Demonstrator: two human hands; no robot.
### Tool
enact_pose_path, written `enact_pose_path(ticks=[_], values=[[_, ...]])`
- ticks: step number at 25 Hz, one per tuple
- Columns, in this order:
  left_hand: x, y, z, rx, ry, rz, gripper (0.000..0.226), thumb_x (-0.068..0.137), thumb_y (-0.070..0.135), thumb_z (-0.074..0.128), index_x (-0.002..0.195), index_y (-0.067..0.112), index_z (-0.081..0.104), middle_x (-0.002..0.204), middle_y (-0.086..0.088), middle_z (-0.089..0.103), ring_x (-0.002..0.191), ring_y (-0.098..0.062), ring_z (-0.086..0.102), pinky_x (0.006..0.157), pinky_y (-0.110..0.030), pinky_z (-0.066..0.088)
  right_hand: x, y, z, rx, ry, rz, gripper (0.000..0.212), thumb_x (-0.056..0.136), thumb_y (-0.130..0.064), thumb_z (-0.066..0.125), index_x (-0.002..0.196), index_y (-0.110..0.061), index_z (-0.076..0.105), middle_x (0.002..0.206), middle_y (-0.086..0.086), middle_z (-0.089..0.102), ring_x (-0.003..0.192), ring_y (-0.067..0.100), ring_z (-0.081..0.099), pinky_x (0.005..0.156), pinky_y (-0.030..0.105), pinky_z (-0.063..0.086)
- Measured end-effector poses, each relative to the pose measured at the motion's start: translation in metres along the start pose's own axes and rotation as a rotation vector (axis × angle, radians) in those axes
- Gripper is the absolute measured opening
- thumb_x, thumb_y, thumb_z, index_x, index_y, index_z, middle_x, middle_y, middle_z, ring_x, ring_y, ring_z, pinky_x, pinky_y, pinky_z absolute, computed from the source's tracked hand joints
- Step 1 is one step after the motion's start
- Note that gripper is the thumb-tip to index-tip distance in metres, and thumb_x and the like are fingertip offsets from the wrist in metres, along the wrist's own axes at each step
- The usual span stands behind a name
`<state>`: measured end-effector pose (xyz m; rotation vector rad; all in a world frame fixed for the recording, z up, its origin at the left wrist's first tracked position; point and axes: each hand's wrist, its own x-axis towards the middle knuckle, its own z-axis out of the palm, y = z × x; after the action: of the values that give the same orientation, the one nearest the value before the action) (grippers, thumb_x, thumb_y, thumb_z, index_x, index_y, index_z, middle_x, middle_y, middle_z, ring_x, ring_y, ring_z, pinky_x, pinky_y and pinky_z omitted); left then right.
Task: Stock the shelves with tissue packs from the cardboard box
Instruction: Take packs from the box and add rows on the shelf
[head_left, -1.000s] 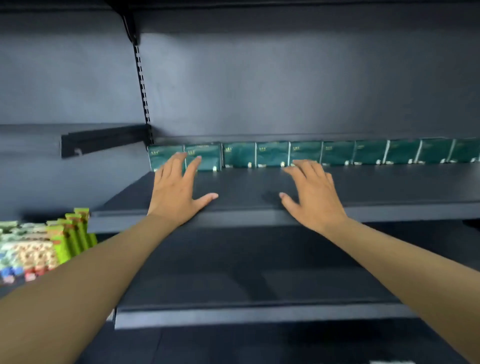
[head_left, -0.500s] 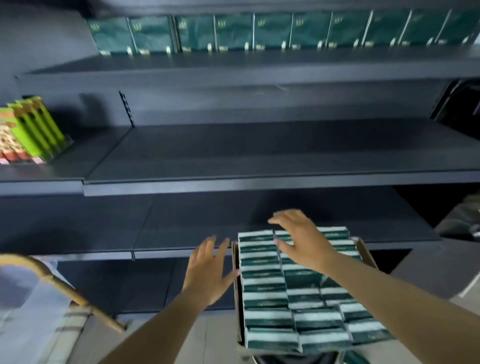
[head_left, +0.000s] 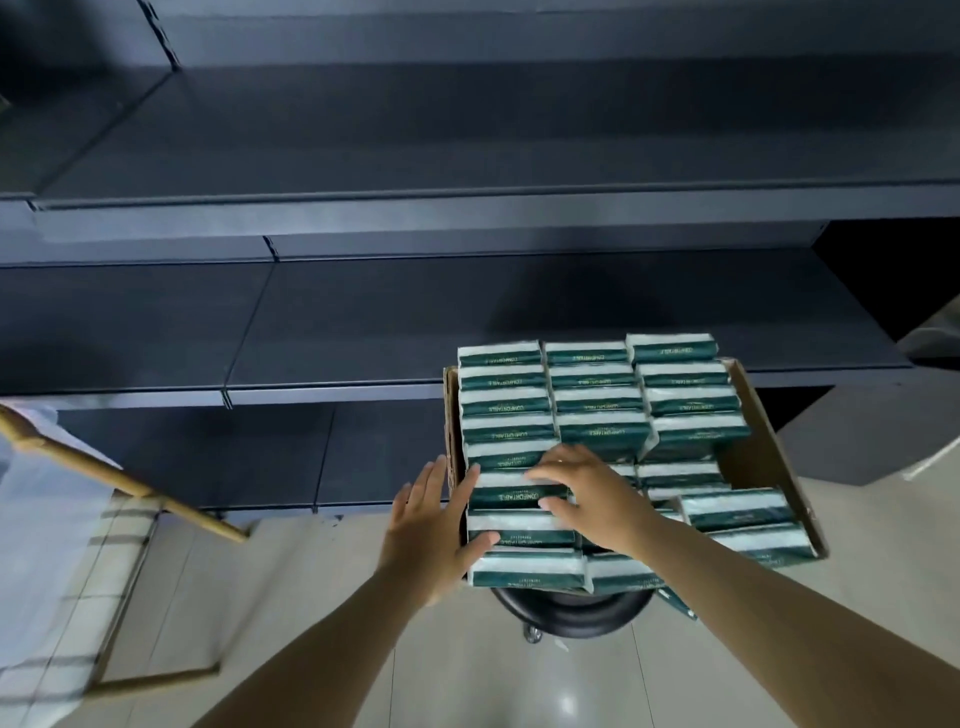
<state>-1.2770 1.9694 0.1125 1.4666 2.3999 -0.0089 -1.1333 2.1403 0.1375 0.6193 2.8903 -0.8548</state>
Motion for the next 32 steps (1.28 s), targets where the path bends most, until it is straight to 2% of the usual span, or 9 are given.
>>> enact_pose_path(ticks=[3, 5, 9, 13, 16, 19, 23, 29, 32], values=[[0.002, -0.001, 0.001, 0.000, -0.008, -0.026, 0.084, 0.081, 0.079, 0.018, 0.149, 0.036, -0.011, 0.159, -0.005, -0.008, 0.146, -0.025, -0.003, 0.116, -0.042, 0.005, 0.007, 0.001, 0.005, -0.031, 0.036, 0.006, 0.036, 0.092, -0.019, 0.057, 0.128, -0.020, 0.054, 0.122, -0.005, 0.054, 0.117, 0.013, 0.041, 0.101, 0.028, 0.034], [0.001, 0.000, -0.001, -0.012, -0.004, -0.031, 0.081, 0.087, 0.070, 0.031, 0.149, 0.036, -0.009, 0.159, -0.005, -0.008, 0.146, -0.024, -0.003, 0.117, -0.042, 0.006, 0.011, 0.000, 0.007, -0.033, 0.035, 0.015, 0.038, 0.091, -0.017, 0.059, 0.128, -0.020, 0.054, 0.125, -0.005, 0.056, 0.120, 0.013, 0.042, 0.101, 0.029, 0.037], [-0.003, 0.004, -0.016, -0.023, 0.055, -0.023, 0.082, 0.088, 0.068, 0.034, 0.150, 0.033, -0.007, 0.159, -0.005, -0.007, 0.146, -0.023, -0.001, 0.117, -0.040, 0.006, 0.011, -0.007, -0.002, -0.015, 0.053, 0.007, 0.034, 0.091, -0.015, 0.059, 0.125, -0.017, 0.057, 0.126, -0.003, 0.058, 0.121, 0.013, 0.048, 0.100, 0.024, 0.037], [-0.002, 0.010, -0.063, -0.047, 0.153, -0.011, 0.084, 0.088, 0.064, 0.042, 0.151, 0.030, -0.002, 0.159, -0.005, -0.005, 0.145, -0.023, -0.001, 0.116, -0.039, 0.004, 0.000, -0.024, -0.051, 0.010, 0.091, -0.070, 0.033, 0.091, -0.016, 0.059, 0.124, -0.017, 0.058, 0.126, -0.004, 0.058, 0.119, 0.010, 0.049, 0.097, 0.012, 0.031], [-0.003, 0.015, -0.121, 0.012, 0.259, 0.022, 0.086, 0.087, 0.065, 0.042, 0.151, 0.027, -0.001, 0.159, -0.007, -0.004, 0.146, -0.023, 0.000, 0.117, -0.039, 0.004, -0.008, -0.048, -0.107, 0.040, 0.179, -0.118, 0.031, 0.091, -0.016, 0.060, 0.122, -0.017, 0.059, 0.120, -0.004, 0.059, 0.113, 0.011, 0.050, 0.092, 0.011, 0.031], [-0.012, 0.020, -0.195, 0.090, 0.413, 0.060, 0.085, 0.088, 0.064, 0.042, 0.152, 0.025, 0.001, 0.158, -0.008, -0.002, 0.146, -0.023, 0.000, 0.116, -0.036, 0.004, -0.015, -0.080, -0.174, 0.051, 0.297, -0.195, 0.030, 0.091, -0.015, 0.059, 0.121, -0.018, 0.060, 0.111, -0.009, 0.059, 0.109, 0.008, 0.048, 0.094, 0.014, 0.033], [-0.027, 0.022, -0.313, 0.198, 0.670, 0.104, 0.085, 0.087, 0.065, 0.043, 0.152, 0.023, 0.008, 0.158, -0.008, 0.004, 0.145, -0.023, 0.004, 0.116, -0.035, 0.008, -0.025, -0.134, -0.279, -0.046, 0.504, -0.362, 0.028, 0.090, -0.009, 0.060, 0.116, -0.017, 0.064, 0.100, -0.015, 0.055, 0.095, 0.006, 0.052, 0.081, 0.003, 0.032], [-0.028, 0.008, -0.465, 0.257, 1.013, 0.169, 0.086, 0.083, 0.062, 0.056, 0.149, 0.018, 0.024, 0.154, -0.015, 0.021, 0.141, -0.030, 0.020, 0.113, -0.042, 0.018, -0.011, -0.217, -0.405, -0.163, 0.704, -0.495, 0.027, 0.092, -0.011, 0.056, 0.117, -0.017, 0.062, 0.102, -0.008, 0.056, 0.083, -0.015, 0.046, 0.072, 0.001, 0.030], [-0.007, -0.016, -0.512, 0.287, 1.108, 0.150, 0.085, 0.081, 0.062, 0.058, 0.148, 0.017, 0.029, 0.149, -0.017, 0.029, 0.137, -0.032, 0.028, 0.111, -0.043, 0.022, 0.033, -0.244, -0.439, -0.180, 0.762, -0.495, 0.026, 0.092, -0.012, 0.056, 0.117, -0.017, 0.062, 0.106, -0.005, 0.059, 0.087, -0.004, 0.047, 0.078, 0.009, 0.030]])
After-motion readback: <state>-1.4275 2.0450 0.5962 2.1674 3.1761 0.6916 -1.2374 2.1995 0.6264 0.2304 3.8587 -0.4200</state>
